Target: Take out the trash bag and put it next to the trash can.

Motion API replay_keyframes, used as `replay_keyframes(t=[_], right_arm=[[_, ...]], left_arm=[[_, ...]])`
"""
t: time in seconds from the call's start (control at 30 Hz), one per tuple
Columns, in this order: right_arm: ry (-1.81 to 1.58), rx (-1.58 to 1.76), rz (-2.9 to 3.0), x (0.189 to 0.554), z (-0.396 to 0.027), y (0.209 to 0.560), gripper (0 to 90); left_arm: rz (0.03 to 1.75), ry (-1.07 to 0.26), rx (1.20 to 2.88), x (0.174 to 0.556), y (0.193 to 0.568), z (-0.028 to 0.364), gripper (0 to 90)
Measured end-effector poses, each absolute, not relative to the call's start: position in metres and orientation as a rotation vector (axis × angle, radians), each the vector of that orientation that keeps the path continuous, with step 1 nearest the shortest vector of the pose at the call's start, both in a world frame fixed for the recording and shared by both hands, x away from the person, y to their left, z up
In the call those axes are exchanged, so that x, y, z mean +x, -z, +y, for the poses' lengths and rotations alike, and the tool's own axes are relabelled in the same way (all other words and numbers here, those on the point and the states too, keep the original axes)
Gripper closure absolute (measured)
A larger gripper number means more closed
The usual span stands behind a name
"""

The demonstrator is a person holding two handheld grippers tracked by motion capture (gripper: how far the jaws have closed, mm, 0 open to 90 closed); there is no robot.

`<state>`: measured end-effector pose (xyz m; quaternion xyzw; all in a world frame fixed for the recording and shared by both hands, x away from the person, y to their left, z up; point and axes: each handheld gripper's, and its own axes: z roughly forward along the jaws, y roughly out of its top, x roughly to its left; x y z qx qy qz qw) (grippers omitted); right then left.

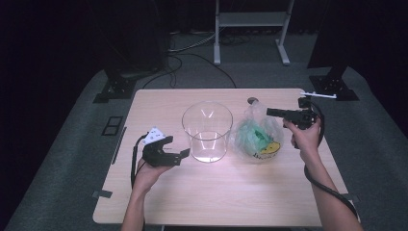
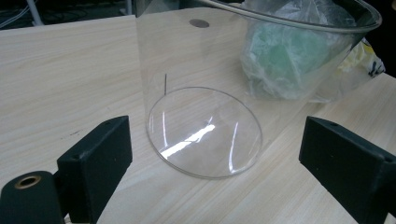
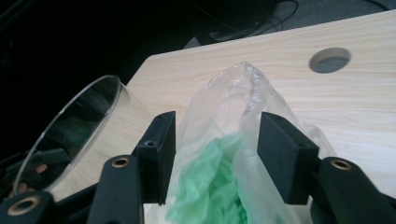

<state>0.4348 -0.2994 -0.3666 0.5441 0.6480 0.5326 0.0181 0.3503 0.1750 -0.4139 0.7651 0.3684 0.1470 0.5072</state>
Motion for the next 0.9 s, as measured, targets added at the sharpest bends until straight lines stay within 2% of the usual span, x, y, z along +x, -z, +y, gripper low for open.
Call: replay_keyframes(t=[0.27,0.9], right_arm=[[-1.622,1.691,2.007,0.417,-0.325,0.373,43.8],[-1.611,1.649,2.029,0.381,-0.344,0.403,41.4]], left_arm=[[0.884,-0.355,1.856,0.35,0.415,0.173,8.5],[0.895,-0.349,1.842,0.348,0.415,0.176,8.5]])
